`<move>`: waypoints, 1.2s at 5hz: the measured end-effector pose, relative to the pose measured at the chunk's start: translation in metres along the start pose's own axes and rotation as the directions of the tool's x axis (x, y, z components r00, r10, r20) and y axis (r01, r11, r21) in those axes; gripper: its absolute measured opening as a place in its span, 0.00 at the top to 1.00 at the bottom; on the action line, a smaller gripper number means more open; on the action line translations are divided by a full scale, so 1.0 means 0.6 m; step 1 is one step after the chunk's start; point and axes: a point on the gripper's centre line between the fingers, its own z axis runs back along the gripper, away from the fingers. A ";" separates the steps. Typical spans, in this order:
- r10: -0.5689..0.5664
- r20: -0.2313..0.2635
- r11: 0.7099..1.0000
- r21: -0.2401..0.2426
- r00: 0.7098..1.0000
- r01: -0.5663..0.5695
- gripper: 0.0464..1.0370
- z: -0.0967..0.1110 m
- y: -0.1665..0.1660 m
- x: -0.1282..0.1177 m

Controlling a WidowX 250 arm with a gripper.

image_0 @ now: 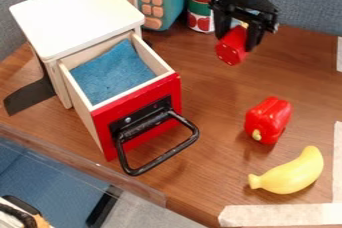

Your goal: Take the red thing on the drawer then put it on the right of the box

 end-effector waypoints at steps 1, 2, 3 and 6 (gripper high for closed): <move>-0.013 -0.026 1.000 0.005 1.000 0.014 0.30 -0.038 -0.009 0.005; -0.004 -0.015 1.000 0.017 1.000 0.004 0.30 -0.043 -0.006 0.009; -0.007 -0.029 1.000 0.016 1.000 0.008 0.30 -0.059 -0.006 0.011; -0.030 -0.030 1.000 0.007 0.999 0.030 0.03 -0.060 -0.008 0.007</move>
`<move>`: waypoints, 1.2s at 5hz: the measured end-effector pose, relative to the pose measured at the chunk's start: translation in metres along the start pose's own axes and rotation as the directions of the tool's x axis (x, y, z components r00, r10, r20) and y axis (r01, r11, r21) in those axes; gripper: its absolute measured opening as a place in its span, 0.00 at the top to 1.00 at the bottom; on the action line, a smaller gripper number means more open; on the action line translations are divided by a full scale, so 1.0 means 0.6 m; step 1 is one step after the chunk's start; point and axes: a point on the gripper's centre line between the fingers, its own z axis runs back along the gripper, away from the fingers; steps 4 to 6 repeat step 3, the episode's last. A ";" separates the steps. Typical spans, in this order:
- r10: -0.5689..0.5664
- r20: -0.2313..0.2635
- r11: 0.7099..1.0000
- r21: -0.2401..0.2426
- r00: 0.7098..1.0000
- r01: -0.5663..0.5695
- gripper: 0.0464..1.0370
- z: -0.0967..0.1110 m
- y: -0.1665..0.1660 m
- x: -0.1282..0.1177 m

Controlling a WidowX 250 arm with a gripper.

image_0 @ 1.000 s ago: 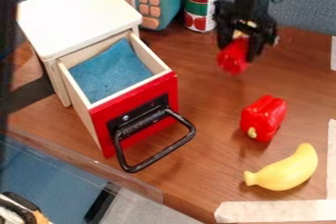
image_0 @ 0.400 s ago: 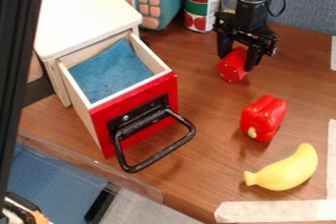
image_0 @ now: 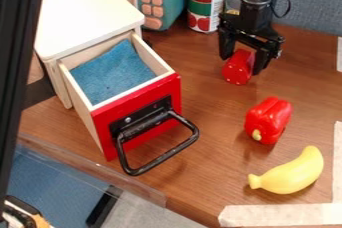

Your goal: Take the red thing on the drawer then put it on the right of the box

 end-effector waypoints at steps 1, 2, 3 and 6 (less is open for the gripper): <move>0.005 0.033 1.000 0.010 0.999 -0.006 0.03 0.045 0.003 -0.003; 0.013 0.078 1.000 -0.016 0.997 -0.012 0.04 0.093 0.009 -0.018; 0.020 0.094 1.000 -0.012 0.995 -0.019 0.04 0.122 0.020 -0.042; 0.020 0.094 1.000 -0.012 0.995 -0.019 0.04 0.122 0.020 -0.042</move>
